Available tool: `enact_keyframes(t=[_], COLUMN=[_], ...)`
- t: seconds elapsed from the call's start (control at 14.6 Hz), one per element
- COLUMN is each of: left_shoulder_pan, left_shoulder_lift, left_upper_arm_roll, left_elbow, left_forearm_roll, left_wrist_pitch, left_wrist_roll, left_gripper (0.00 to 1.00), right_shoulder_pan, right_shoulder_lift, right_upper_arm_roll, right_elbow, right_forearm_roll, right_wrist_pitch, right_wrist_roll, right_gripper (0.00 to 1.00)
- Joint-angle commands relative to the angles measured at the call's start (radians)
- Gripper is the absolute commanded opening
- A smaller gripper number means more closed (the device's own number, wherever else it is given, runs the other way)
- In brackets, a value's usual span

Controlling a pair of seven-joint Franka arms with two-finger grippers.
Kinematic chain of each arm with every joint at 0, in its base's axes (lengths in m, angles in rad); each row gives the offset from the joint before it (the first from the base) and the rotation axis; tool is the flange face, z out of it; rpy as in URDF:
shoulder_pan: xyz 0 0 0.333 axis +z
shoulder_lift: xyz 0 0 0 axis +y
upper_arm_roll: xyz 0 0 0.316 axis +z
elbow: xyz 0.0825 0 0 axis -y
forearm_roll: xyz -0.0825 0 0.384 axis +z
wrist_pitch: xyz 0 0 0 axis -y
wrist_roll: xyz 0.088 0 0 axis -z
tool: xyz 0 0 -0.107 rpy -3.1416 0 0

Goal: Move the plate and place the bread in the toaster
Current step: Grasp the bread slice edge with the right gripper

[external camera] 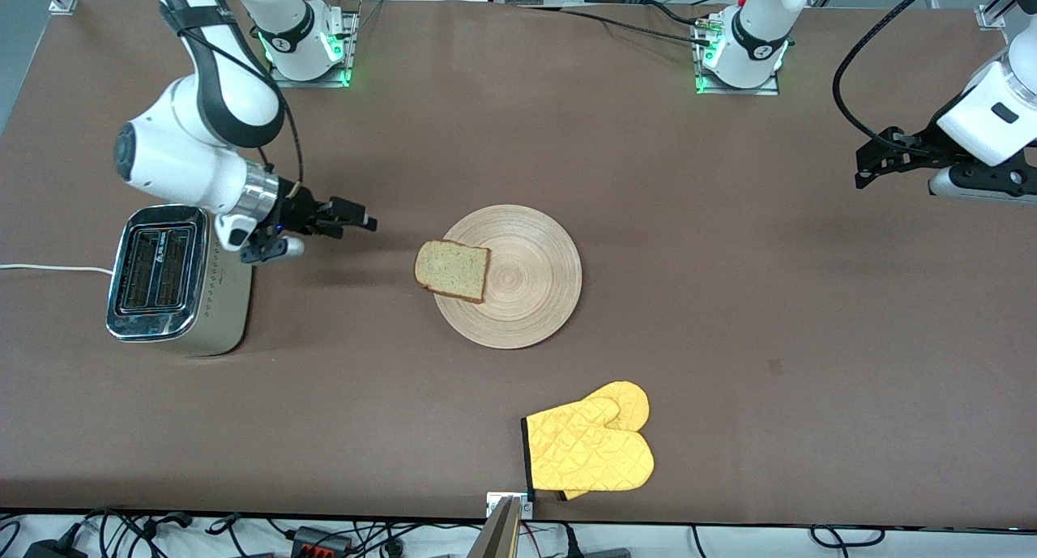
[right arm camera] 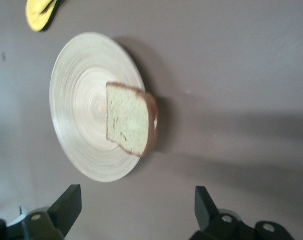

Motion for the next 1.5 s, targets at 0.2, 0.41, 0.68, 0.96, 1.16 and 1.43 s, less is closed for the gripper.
enact_keyframes(t=[0.2, 0.41, 0.68, 0.96, 1.16, 1.43], left_shoulder_pan=[-0.001, -0.004, -0.005, -0.007, -0.007, -0.007], left_shoulder_lift=[-0.007, -0.001, 0.016, 0.019, 0.022, 0.025], left_upper_arm_roll=[-0.001, -0.002, -0.002, -0.005, -0.005, -0.005], left_elbow=[-0.004, 0.01, 0.031, 0.032, 0.032, 0.033], left_forearm_roll=[0.025, 0.025, 0.025, 0.025, 0.025, 0.025], left_wrist_pitch=[-0.039, -0.065, -0.07, -0.07, -0.07, -0.068], left_wrist_roll=[-0.016, -0.016, -0.016, -0.016, -0.016, -0.016], left_gripper=[1.0, 1.0, 1.0, 1.0, 1.0, 1.0], right_shoulder_pan=[-0.005, -0.005, 0.024, 0.056, 0.061, 0.057], right_shoulder_lift=[0.116, 0.186, 0.257, 0.332, 0.379, 0.444], right_upper_arm_roll=[-0.004, -0.002, -0.004, -0.004, -0.004, -0.004], right_elbow=[-0.035, -0.029, -0.008, 0.075, 0.113, 0.167], right_forearm_roll=[0.317, 0.534, 0.789, 0.791, 0.791, 0.8], right_wrist_pitch=[0.096, 0.112, 0.116, 0.118, 0.119, 0.115], right_wrist_roll=[-0.405, -0.653, -0.89, -0.896, -0.93, -0.953], right_gripper=[1.0, 1.0, 1.0, 1.0, 1.0, 1.0])
